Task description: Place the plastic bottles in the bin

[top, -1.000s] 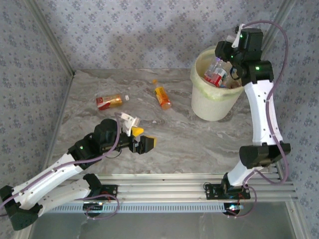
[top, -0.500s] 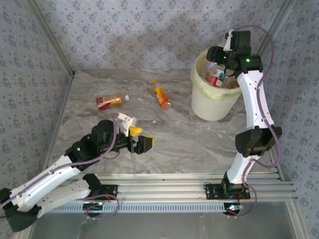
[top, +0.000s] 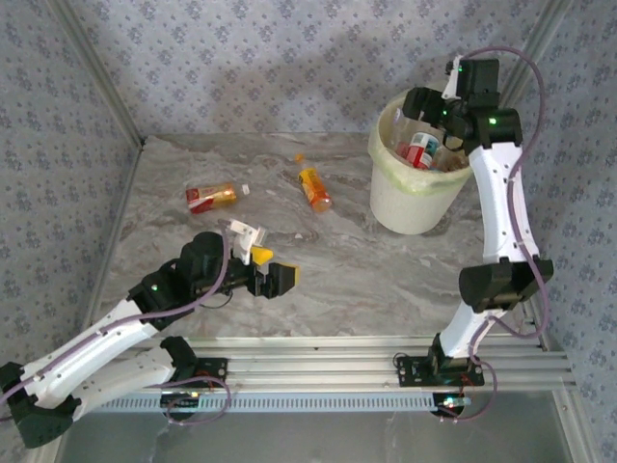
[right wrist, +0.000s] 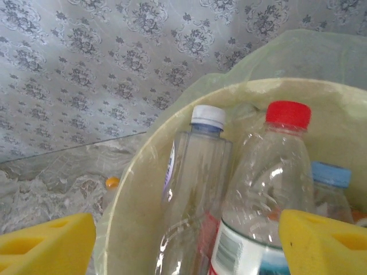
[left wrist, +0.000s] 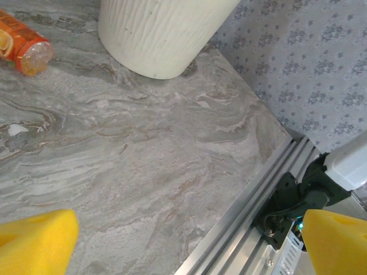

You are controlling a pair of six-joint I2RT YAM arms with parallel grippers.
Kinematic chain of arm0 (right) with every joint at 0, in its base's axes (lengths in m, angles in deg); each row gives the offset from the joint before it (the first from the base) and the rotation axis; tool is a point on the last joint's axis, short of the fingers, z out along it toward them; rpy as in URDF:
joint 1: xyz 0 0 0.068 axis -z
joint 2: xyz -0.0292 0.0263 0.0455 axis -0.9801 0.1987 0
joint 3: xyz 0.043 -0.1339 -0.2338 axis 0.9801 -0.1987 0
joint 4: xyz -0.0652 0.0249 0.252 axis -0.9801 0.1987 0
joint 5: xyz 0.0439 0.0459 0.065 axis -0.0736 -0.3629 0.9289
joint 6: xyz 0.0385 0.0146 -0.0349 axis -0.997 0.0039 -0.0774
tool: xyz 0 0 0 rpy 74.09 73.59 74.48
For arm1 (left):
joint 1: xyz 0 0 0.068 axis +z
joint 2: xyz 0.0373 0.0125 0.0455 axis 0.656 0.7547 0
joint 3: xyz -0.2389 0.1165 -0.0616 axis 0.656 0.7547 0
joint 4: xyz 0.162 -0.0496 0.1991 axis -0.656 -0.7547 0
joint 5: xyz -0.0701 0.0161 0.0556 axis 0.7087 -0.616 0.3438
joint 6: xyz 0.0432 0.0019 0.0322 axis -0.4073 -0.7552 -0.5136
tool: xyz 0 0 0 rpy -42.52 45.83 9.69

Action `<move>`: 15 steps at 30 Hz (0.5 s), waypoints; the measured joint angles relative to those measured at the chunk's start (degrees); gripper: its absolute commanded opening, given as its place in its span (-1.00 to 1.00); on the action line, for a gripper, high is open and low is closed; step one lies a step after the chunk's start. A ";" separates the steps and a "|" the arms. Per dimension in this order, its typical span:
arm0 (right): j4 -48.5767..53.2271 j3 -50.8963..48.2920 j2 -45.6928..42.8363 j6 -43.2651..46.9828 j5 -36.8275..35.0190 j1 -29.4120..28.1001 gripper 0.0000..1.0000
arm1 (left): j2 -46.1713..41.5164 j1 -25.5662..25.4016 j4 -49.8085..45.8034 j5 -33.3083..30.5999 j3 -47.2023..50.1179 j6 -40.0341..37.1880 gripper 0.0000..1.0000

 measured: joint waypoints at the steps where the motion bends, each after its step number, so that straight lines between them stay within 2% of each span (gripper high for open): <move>1: -0.28 -2.34 -2.16 0.09 0.11 0.02 0.72 | 0.37 0.00 -0.02 -0.44 0.00 0.15 0.99; 10: -7.34 -28.87 -24.96 0.42 4.76 -0.59 0.84 | 5.53 0.04 -3.76 -8.15 -1.53 2.80 0.99; 15: -10.38 -42.51 -36.54 -0.63 7.85 -4.02 0.95 | 12.20 2.91 -4.92 -9.16 -4.66 4.74 0.99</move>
